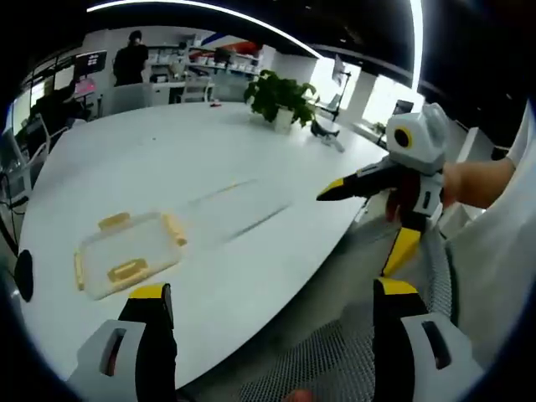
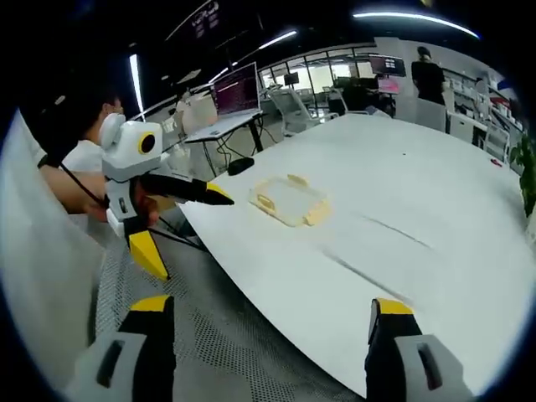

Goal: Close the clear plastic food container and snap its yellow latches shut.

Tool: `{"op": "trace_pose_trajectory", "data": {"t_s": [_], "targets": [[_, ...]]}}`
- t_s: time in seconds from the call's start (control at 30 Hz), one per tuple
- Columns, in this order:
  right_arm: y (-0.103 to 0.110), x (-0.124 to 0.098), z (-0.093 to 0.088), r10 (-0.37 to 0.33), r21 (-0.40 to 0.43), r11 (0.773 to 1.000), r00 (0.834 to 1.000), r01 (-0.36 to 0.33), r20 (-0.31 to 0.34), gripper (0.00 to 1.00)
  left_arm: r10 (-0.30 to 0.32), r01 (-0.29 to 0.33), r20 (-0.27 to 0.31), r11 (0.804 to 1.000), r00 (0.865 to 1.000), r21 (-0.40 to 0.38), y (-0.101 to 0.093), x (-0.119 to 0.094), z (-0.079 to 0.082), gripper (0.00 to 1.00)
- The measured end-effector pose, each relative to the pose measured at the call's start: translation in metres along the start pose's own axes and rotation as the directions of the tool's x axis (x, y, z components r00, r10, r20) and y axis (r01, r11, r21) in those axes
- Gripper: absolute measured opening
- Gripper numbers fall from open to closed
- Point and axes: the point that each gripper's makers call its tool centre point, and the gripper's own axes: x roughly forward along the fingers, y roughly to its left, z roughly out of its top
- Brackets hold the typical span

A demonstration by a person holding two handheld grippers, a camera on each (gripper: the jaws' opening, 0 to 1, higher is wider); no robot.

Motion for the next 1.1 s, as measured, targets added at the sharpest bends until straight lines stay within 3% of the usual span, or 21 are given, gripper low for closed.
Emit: {"op": "trace_pose_trajectory", "data": {"t_s": [1.1], "targets": [[-0.0054, -0.0012, 0.0002, -0.028, -0.013, 1.0, 1.0, 0.028, 0.002, 0.99, -0.016, 0.016, 0.0, 1.0, 1.0, 0.009, -0.0028, 0.0, 0.0001, 0.99]]}}
